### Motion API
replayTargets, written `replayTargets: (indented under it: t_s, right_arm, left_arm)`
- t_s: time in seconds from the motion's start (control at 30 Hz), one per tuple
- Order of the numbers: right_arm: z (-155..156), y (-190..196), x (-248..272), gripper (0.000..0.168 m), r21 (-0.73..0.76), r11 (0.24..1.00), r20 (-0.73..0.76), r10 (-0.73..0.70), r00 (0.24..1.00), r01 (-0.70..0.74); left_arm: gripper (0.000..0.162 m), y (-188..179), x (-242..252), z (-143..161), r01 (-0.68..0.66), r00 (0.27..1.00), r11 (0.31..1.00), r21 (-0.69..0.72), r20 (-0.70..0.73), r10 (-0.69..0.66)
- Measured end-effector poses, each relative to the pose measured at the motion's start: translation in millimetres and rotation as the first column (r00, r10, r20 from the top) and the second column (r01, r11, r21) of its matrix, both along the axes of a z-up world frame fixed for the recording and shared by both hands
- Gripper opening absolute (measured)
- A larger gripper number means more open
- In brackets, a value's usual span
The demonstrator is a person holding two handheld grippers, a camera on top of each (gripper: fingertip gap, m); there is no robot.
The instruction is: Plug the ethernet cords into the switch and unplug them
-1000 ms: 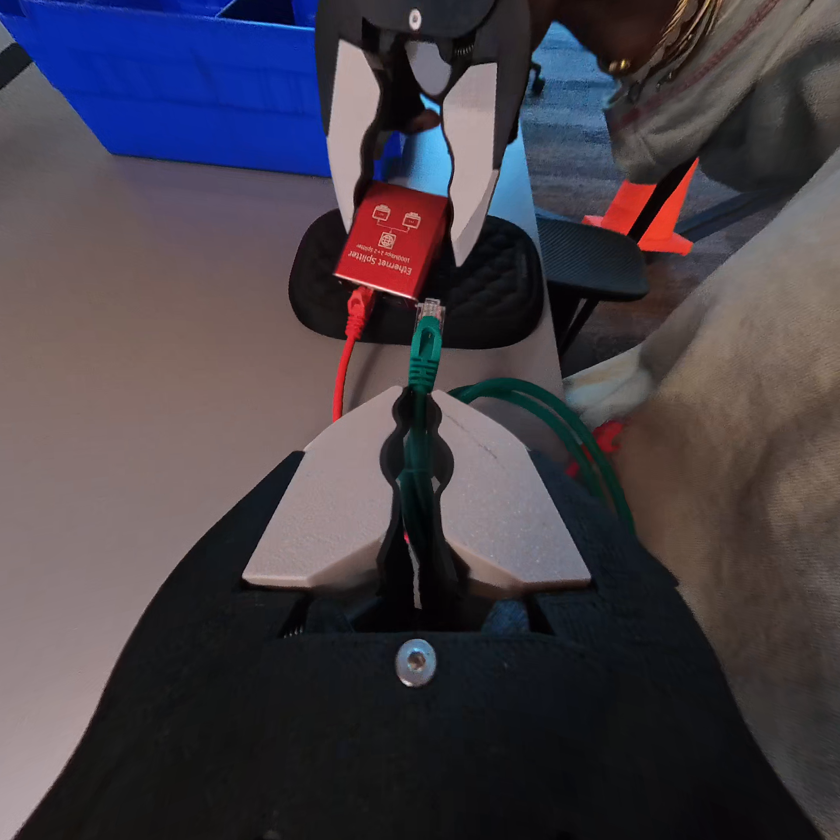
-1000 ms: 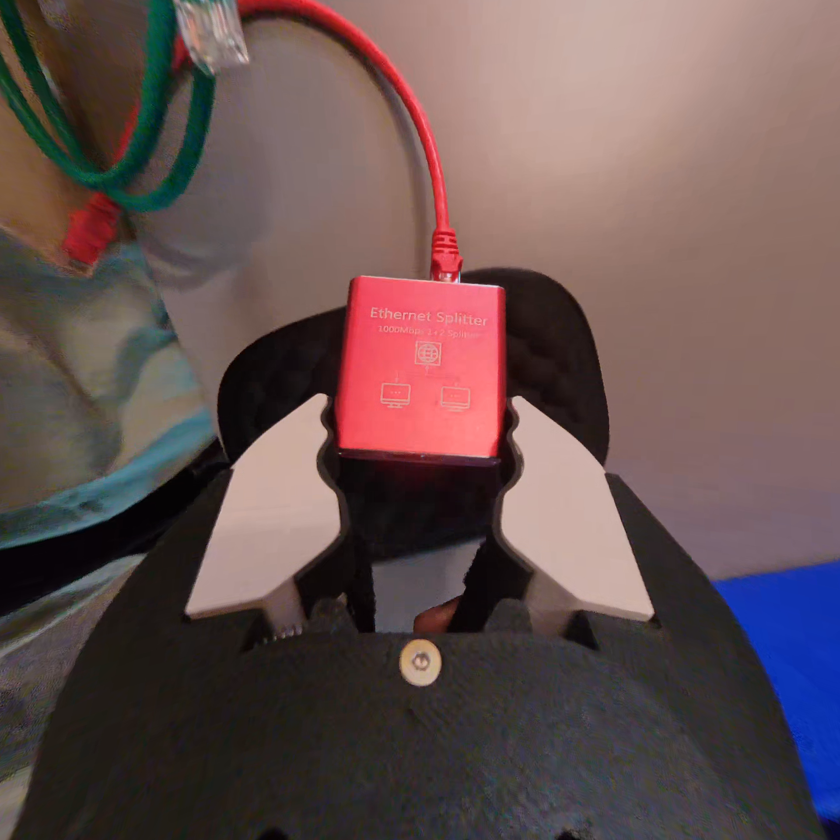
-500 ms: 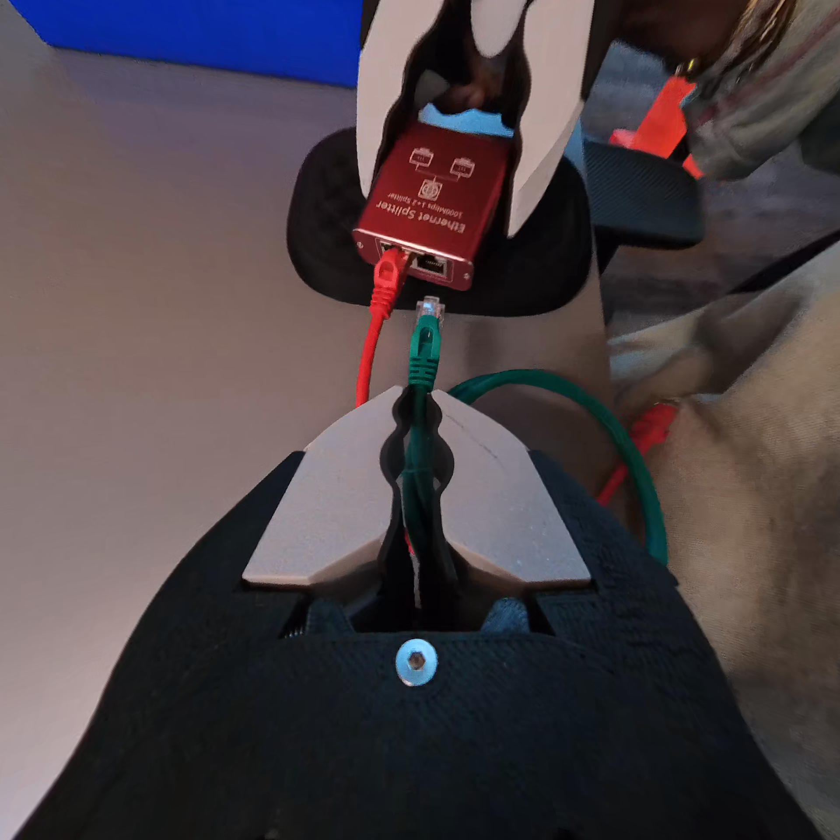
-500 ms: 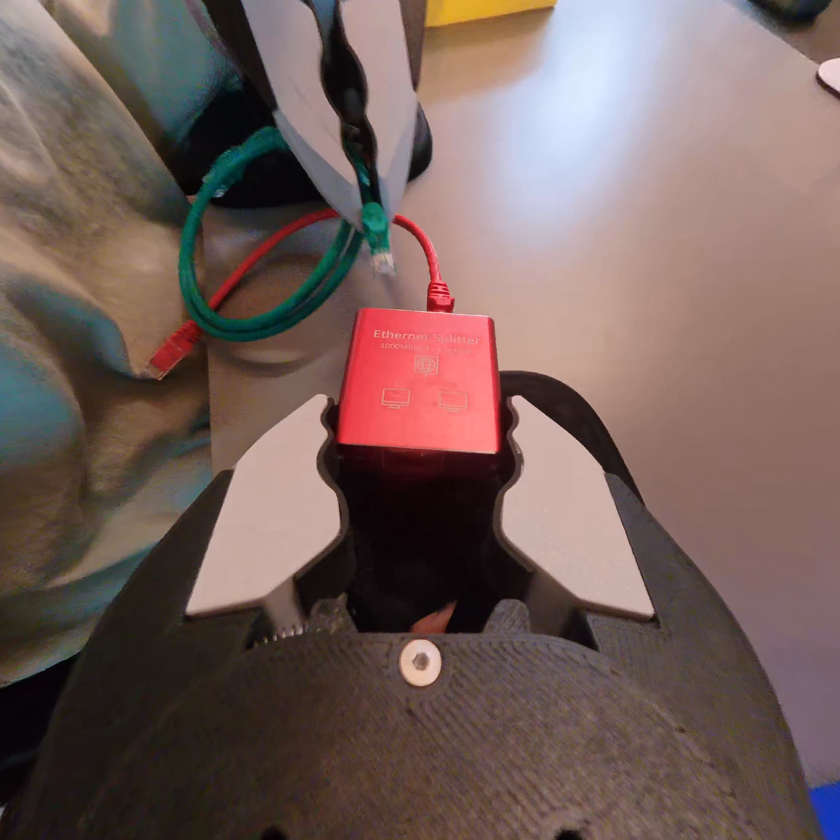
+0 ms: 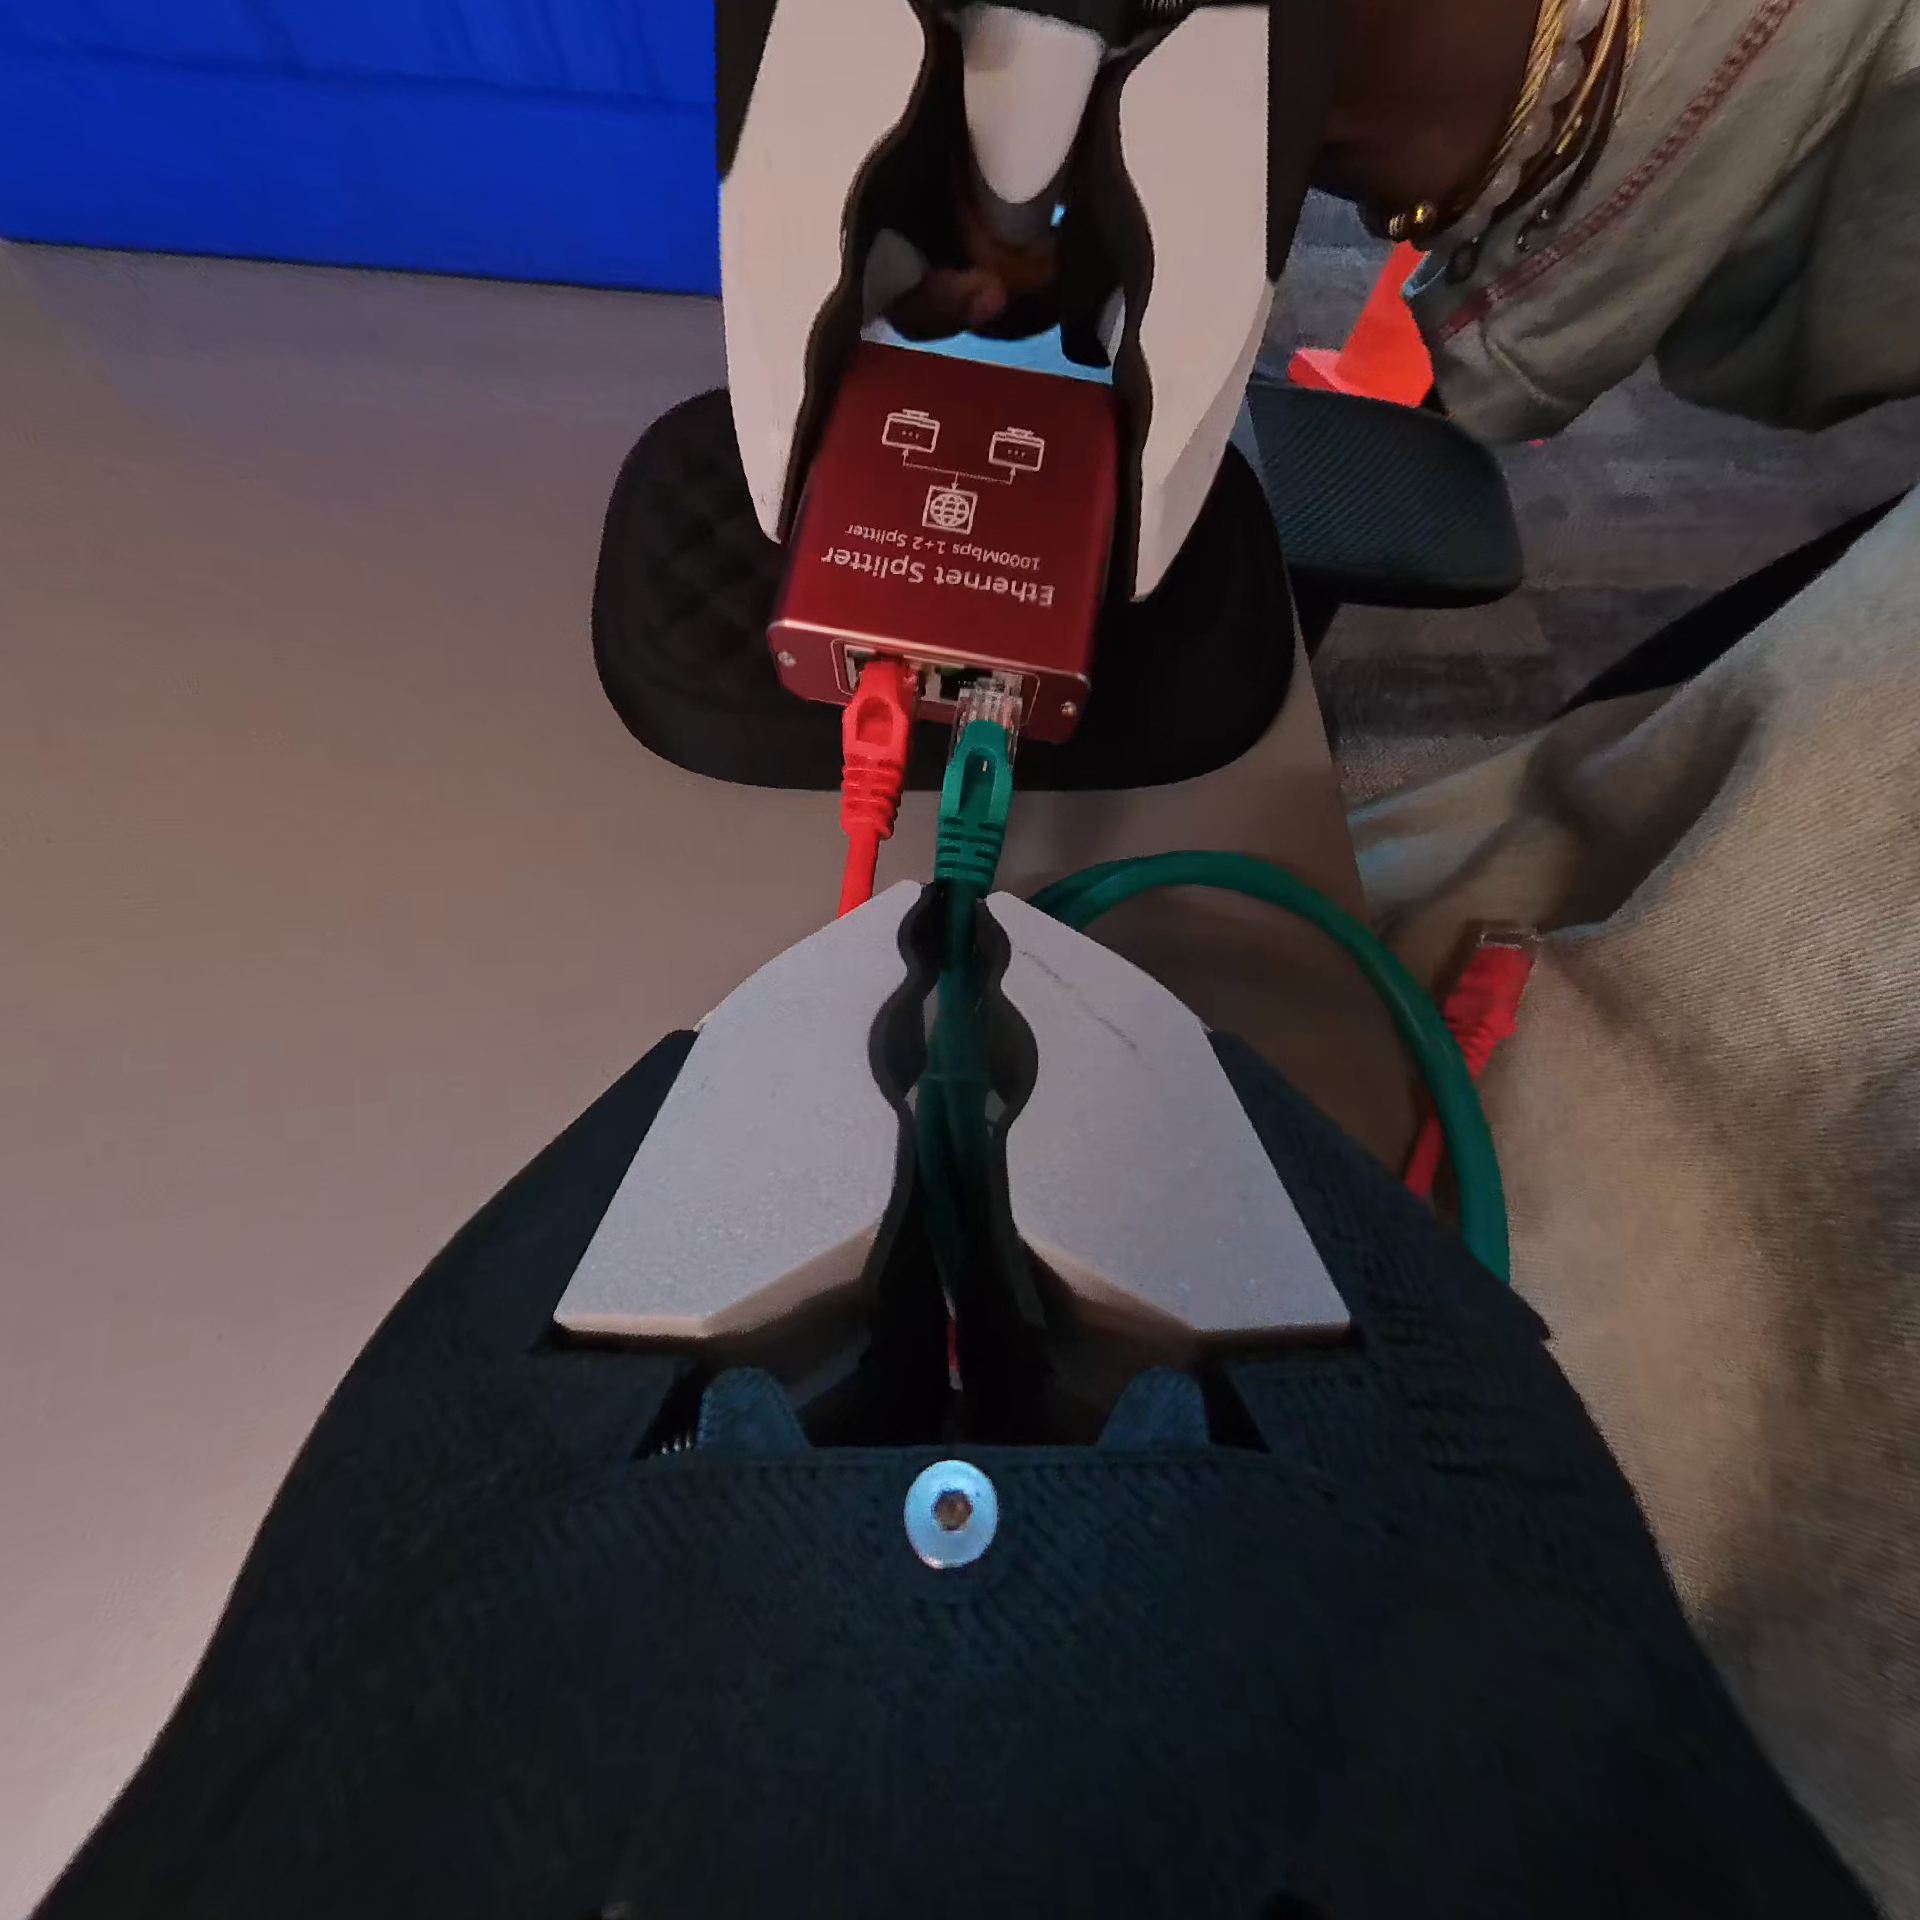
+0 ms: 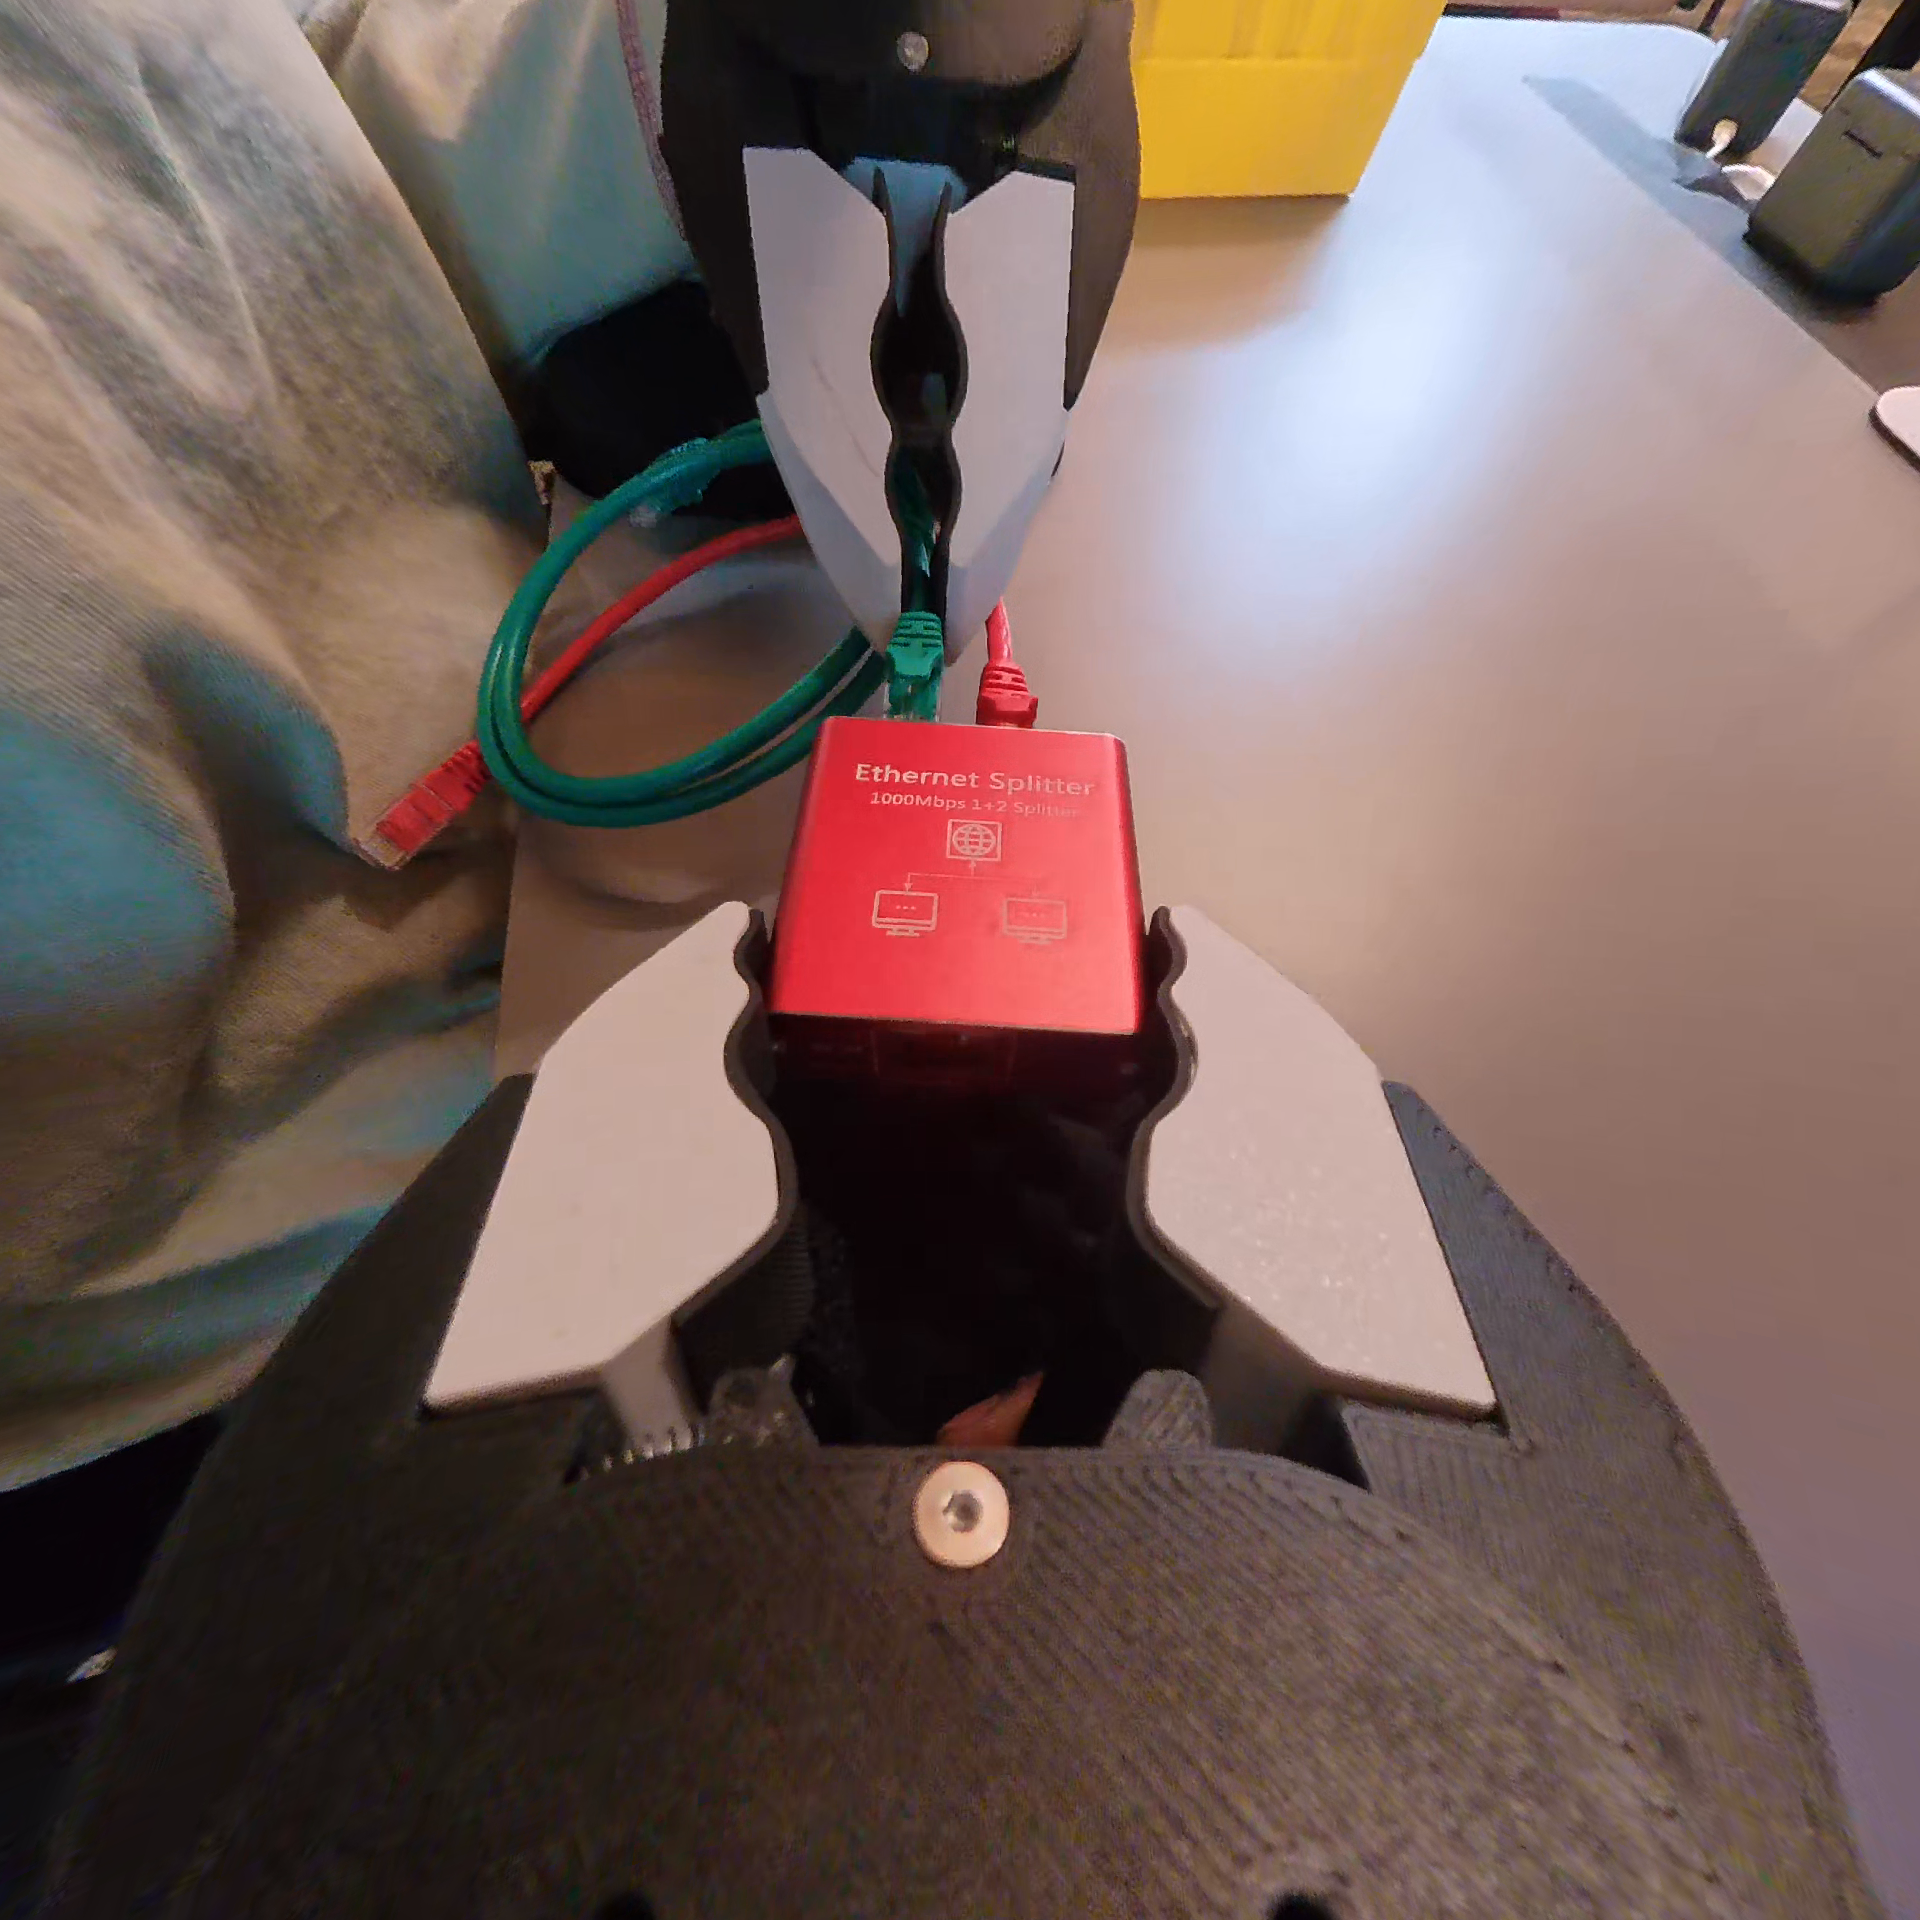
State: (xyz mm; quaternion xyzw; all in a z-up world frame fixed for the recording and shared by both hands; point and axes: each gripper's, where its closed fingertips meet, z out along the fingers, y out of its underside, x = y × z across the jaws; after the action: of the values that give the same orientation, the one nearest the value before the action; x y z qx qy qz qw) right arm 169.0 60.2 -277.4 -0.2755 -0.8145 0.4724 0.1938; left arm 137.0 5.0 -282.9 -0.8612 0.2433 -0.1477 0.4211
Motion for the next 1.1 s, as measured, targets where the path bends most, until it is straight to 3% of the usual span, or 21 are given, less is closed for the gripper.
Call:
replayTargets:
  t_s: [0.5, 0.63, 0.77, 0.87, 0.97, 1.1]
  right_arm:
    - [20, -7, -2, 0.07, -0.069, 0.997, -0.092, 0.011, 0.996, -0.017]
    - [18, -11, -4, 0.07, -0.059, 0.998, -0.086, 0.029, 0.996, -0.034]
    - [21, -11, -4, 0.07, -0.074, 0.997, -0.093, 0.028, 0.995, -0.035]
    - [13, -12, -5, 0.07, -0.013, 0.999, -0.077, 0.043, 0.996, -0.044]
    - [8, -11, -4, 0.07, -0.023, 0.999, -0.065, 0.044, 0.997, -0.045]
    - [-15, -5, -5, 0.07, 0.036, 0.999, 0.029, 0.005, 1.0, -0.007]
  left_arm:
    - [0.006, -4, -3, 14, -0.056, 0.998, 0.992, 0.109, 0.047, 0.052]
    - [0.005, -4, -5, 2, -0.041, 0.992, 0.996, 0.077, -0.112, 0.049]
    - [0.005, -4, -4, 7, -0.036, 0.999, 0.995, 0.088, -0.006, 0.037]
    - [0.005, -4, -2, 1, -0.006, 1.0, 0.998, 0.067, -0.028, 0.008]
    - [0.005, -3, 0, -1, -0.019, 0.995, 0.999, 0.051, 0.102, 0.014]
    - [0.005, 0, -3, -4, -0.047, 0.995, 0.998, 0.042, 0.09, 0.043]
